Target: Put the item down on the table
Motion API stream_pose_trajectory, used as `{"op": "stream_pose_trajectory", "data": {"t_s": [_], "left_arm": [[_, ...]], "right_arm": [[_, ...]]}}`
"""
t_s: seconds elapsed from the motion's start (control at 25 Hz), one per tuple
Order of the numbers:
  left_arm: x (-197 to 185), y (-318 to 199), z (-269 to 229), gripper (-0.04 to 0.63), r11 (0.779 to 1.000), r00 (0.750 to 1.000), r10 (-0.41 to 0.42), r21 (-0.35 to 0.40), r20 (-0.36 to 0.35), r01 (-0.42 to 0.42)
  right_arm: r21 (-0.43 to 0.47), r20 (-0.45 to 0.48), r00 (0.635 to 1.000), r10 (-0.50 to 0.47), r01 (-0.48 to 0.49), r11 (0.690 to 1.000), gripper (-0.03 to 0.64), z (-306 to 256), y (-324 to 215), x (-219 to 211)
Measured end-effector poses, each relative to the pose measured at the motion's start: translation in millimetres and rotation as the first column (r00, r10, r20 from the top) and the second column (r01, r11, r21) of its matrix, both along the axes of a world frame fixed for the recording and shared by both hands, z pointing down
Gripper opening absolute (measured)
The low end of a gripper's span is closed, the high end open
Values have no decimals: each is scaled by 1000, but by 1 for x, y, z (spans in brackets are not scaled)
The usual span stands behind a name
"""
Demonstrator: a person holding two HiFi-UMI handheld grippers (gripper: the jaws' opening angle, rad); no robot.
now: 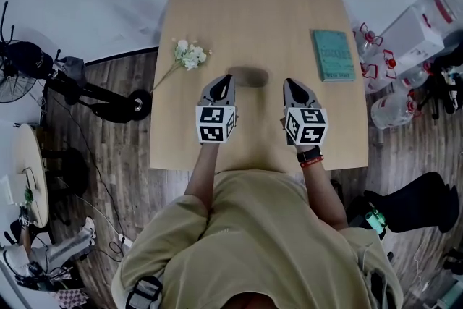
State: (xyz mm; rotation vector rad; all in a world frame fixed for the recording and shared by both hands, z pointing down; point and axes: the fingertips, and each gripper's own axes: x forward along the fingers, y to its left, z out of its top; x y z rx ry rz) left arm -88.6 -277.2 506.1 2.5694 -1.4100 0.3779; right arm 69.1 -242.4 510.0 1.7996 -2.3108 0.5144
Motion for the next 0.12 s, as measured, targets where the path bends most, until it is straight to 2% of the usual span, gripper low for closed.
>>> {"op": "stream_pose_trajectory", "data": {"t_s": [0.12], "left_arm": [[-7, -19, 25, 26, 999, 997, 15, -51, 74, -12]], "right_arm": [[-42, -3, 1000, -23, 23, 999, 14, 17, -14, -9]]}}
